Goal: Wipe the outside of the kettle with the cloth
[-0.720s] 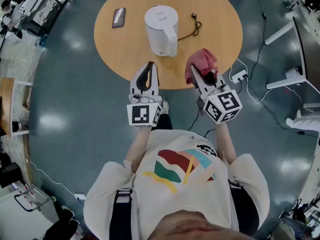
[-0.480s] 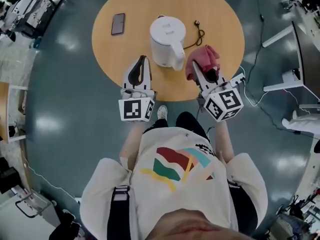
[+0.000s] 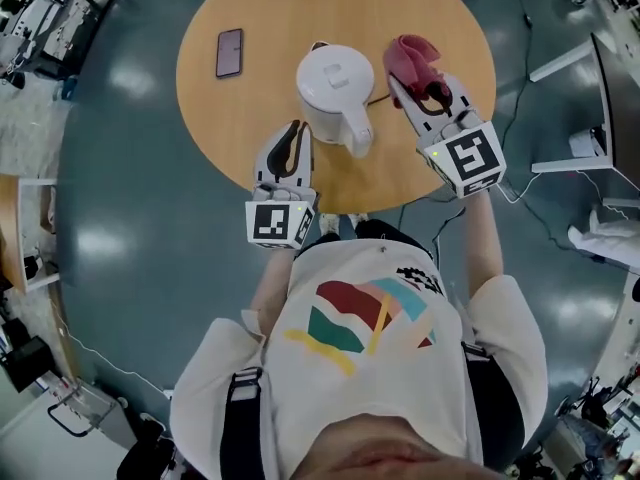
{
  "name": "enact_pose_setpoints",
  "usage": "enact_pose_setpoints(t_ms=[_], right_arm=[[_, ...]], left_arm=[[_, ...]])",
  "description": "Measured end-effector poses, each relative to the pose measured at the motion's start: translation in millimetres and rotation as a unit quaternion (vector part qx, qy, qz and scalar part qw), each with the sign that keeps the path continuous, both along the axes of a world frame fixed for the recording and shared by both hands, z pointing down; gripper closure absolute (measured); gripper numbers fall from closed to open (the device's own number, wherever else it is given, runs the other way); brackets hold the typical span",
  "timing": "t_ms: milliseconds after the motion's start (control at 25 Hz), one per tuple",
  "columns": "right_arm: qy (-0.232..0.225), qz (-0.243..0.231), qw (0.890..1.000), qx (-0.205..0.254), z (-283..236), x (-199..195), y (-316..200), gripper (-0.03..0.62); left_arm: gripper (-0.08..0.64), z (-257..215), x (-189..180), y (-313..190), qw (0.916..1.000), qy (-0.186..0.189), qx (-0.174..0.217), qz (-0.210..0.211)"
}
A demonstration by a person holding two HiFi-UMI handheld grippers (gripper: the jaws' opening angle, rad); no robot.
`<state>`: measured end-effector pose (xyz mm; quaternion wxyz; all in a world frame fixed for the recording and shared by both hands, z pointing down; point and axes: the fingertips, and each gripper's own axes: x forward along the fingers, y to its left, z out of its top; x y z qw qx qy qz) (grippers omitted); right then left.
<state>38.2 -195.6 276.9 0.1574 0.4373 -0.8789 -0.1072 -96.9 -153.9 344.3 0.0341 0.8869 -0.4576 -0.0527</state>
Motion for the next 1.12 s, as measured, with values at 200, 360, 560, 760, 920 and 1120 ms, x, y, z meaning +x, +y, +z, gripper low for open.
enact_pose_setpoints(t_ms=[200, 360, 560, 760, 920, 1120], right_arm=[[0.202, -0.129, 0.971, 0.024, 3, -31, -36, 0.554], [0.336, -0.200, 0.920, 0.020, 20, -54, -69, 0.554], [0.508, -0.232, 0.829, 0.042, 53, -70, -90, 0.554], [0.590, -0.244, 0.768, 0.037, 77, -76, -93, 0.554], [0.620, -0.235, 0.747, 0.038, 78, -82, -96, 0.554], [0.608, -0.234, 0.759, 0.016, 78, -93, -93, 0.554]], left_arm=[[0.491, 14, 26, -10, 0.9996, -0.023, -0.006, 0.017], [0.492, 12, 43, -24, 0.9995, -0.030, -0.002, 0.012], [0.492, 8, 48, -29, 0.9992, -0.037, 0.000, 0.014], [0.492, 5, 41, -34, 0.9983, -0.057, 0.007, 0.011], [0.492, 5, 27, -45, 0.9991, -0.041, -0.005, -0.002], [0.492, 4, 29, -51, 0.9989, -0.045, 0.004, 0.016]])
